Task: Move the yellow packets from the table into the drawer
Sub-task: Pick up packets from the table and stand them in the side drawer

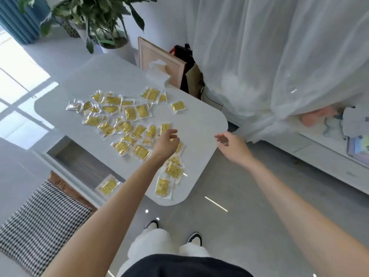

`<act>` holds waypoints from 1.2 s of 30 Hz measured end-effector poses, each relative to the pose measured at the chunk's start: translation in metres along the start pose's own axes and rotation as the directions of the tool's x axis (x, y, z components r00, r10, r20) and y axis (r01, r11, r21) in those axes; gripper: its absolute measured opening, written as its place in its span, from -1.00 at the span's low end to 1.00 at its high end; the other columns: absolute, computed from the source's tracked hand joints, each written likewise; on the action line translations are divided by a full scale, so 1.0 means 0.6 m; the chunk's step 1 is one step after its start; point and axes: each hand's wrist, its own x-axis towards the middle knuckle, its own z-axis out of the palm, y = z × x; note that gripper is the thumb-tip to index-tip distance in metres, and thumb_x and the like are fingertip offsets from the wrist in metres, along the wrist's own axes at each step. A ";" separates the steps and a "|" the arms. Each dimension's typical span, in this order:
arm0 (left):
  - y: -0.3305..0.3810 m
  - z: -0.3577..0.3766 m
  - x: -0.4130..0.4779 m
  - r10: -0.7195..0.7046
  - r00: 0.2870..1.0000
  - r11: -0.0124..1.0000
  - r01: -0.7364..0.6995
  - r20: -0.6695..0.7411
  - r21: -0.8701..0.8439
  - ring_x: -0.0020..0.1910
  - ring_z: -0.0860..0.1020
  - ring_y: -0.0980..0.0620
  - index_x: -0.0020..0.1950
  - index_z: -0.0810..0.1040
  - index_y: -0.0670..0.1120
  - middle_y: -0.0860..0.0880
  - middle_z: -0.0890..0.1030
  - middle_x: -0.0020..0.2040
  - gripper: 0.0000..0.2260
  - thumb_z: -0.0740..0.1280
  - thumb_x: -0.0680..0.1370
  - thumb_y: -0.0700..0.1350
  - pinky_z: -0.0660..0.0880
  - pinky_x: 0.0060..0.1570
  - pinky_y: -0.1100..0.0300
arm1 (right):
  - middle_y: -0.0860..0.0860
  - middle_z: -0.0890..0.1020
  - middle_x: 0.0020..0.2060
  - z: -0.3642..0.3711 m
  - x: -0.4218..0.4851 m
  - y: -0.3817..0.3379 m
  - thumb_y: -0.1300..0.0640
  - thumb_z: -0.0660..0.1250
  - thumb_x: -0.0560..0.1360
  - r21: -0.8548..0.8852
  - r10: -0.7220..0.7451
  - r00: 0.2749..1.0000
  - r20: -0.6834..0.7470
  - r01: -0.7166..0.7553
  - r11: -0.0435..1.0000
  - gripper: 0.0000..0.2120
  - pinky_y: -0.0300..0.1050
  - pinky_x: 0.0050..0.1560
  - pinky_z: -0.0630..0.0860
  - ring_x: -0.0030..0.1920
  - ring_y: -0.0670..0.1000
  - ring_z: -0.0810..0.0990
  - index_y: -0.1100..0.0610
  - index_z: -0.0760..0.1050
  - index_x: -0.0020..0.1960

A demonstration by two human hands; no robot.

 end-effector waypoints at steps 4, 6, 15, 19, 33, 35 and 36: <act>0.030 0.043 0.028 -0.012 0.999 0.999 0.011 -0.032 -0.037 0.04 0.52 0.01 0.34 0.42 -0.03 -0.04 0.54 0.23 -0.68 0.20 0.58 -0.14 0.47 0.06 0.10 | -0.10 0.54 0.10 -0.054 0.038 0.028 0.17 0.21 0.57 0.003 -0.023 0.999 0.027 0.023 1.000 -0.72 -0.24 -0.15 0.42 -0.08 -0.09 0.50 0.05 0.46 0.26; 0.041 0.062 0.051 -0.033 0.997 0.998 0.029 -0.063 -0.062 0.01 0.51 0.02 0.33 0.43 -0.04 -0.04 0.55 0.20 -0.69 0.19 0.58 -0.15 0.47 0.05 0.10 | -0.10 0.54 0.10 -0.074 0.066 0.036 0.18 0.20 0.57 -0.014 -0.043 0.998 0.046 0.043 0.999 -0.71 -0.33 -0.21 0.42 -0.11 -0.11 0.49 0.05 0.46 0.27; 0.080 0.132 0.214 -0.121 0.986 0.986 0.107 -0.112 -0.126 0.12 0.53 -0.06 0.33 0.43 -0.07 -0.05 0.55 0.19 -0.68 0.18 0.57 -0.18 0.49 0.05 0.07 | -0.11 0.51 0.17 -0.121 0.215 0.068 0.18 0.18 0.57 -0.069 -0.090 0.986 0.141 0.101 0.993 -0.69 -0.27 -0.18 0.41 -0.17 -0.13 0.51 0.03 0.44 0.29; 0.101 0.155 0.285 -0.177 0.978 0.975 0.159 -0.107 -0.157 0.05 0.52 -0.06 0.32 0.44 -0.07 -0.08 0.56 0.18 -0.68 0.18 0.56 -0.17 0.48 0.02 0.08 | -0.11 0.50 0.16 -0.139 0.295 0.072 0.18 0.18 0.57 -0.083 -0.078 0.974 0.214 0.097 0.992 -0.69 -0.35 -0.26 0.37 -0.16 -0.17 0.50 0.03 0.43 0.30; 0.057 0.108 0.388 -0.414 0.868 0.876 0.300 -0.273 -0.377 0.06 0.55 -0.03 0.28 0.45 -0.04 -0.04 0.58 0.14 -0.73 0.19 0.58 -0.16 0.47 0.03 0.11 | -0.03 0.43 0.31 -0.076 0.563 0.018 0.19 0.18 0.57 -0.185 -0.053 0.875 0.481 0.161 0.970 -0.68 -0.24 -0.04 0.39 0.09 -0.02 0.52 0.04 0.42 0.31; 0.050 0.099 0.398 -0.433 0.856 0.864 0.305 -0.283 -0.400 0.07 0.55 -0.03 0.28 0.46 -0.03 -0.04 0.58 0.13 -0.74 0.20 0.59 -0.14 0.47 0.07 0.09 | -0.02 0.41 0.32 -0.052 0.601 0.009 0.19 0.18 0.57 -0.189 -0.047 0.859 0.511 0.166 0.968 -0.67 -0.26 -0.14 0.40 0.05 -0.03 0.52 0.04 0.41 0.32; 0.045 0.096 0.405 -0.444 0.847 0.857 0.307 -0.292 -0.414 0.08 0.56 -0.03 0.28 0.46 -0.03 -0.04 0.58 0.12 -0.74 0.21 0.59 -0.13 0.48 0.07 0.09 | -0.01 0.40 0.33 -0.039 0.622 0.005 0.20 0.18 0.57 -0.192 -0.042 0.850 0.526 0.166 0.967 -0.66 -0.25 -0.16 0.39 0.04 -0.02 0.52 0.04 0.41 0.32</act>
